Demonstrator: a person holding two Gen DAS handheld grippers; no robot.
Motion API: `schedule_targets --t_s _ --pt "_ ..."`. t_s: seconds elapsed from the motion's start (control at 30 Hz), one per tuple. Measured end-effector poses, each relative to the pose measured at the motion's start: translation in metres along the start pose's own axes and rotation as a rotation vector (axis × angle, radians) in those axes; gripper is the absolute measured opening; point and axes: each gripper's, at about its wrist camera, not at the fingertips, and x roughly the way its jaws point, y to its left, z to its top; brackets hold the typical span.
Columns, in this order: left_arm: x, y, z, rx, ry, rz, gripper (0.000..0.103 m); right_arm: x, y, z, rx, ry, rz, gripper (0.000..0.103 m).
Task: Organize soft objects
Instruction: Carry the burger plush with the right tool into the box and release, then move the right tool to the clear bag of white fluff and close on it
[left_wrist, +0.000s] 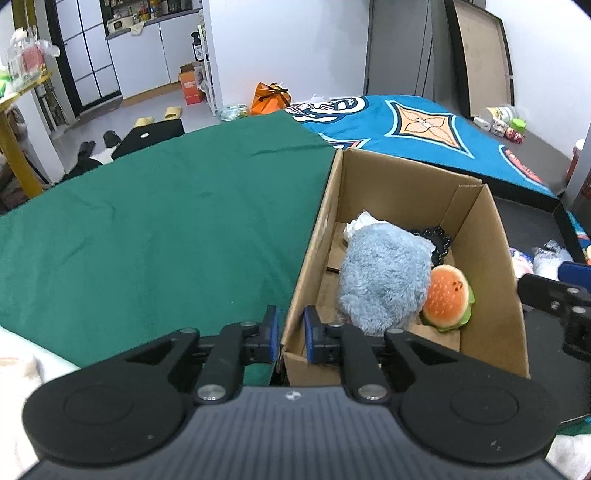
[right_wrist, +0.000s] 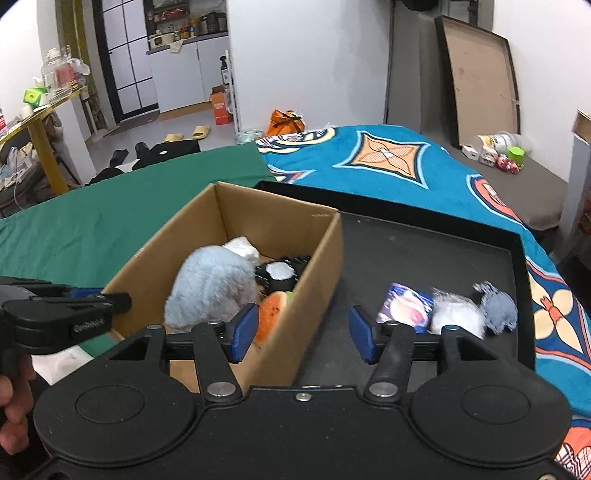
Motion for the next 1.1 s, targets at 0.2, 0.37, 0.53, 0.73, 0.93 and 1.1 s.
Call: schedule_targets --t_s 0.2,0.37,0.53,0.73,0.93,1.1 --pt "-0.003 -0.008 0.001 0.035 -0.003 0.027 0.023 -0.002 -0.019 -0.004 0.029 -0.005 -0.015 0.055" --pt "-0.004 -0.012 -0.001 0.067 -0.009 0.057 0.039 -0.003 -0.038 -0.007 0.055 -0.009 -0.028 0.055" --pt "-0.001 -0.017 0.000 0.090 0.002 0.082 0.040 -0.002 -0.056 -0.009 0.084 -0.008 -0.038 0.056" --pt "0.001 -0.020 0.000 0.103 0.013 0.106 0.041 0.003 -0.078 -0.011 0.117 -0.015 -0.043 0.058" --pt "0.005 -0.025 0.001 0.125 0.034 0.131 0.041 0.012 -0.095 -0.016 0.150 -0.026 -0.035 0.061" --pt "0.005 -0.033 0.001 0.153 0.028 0.157 0.041 0.021 -0.110 -0.026 0.187 -0.050 -0.017 0.062"
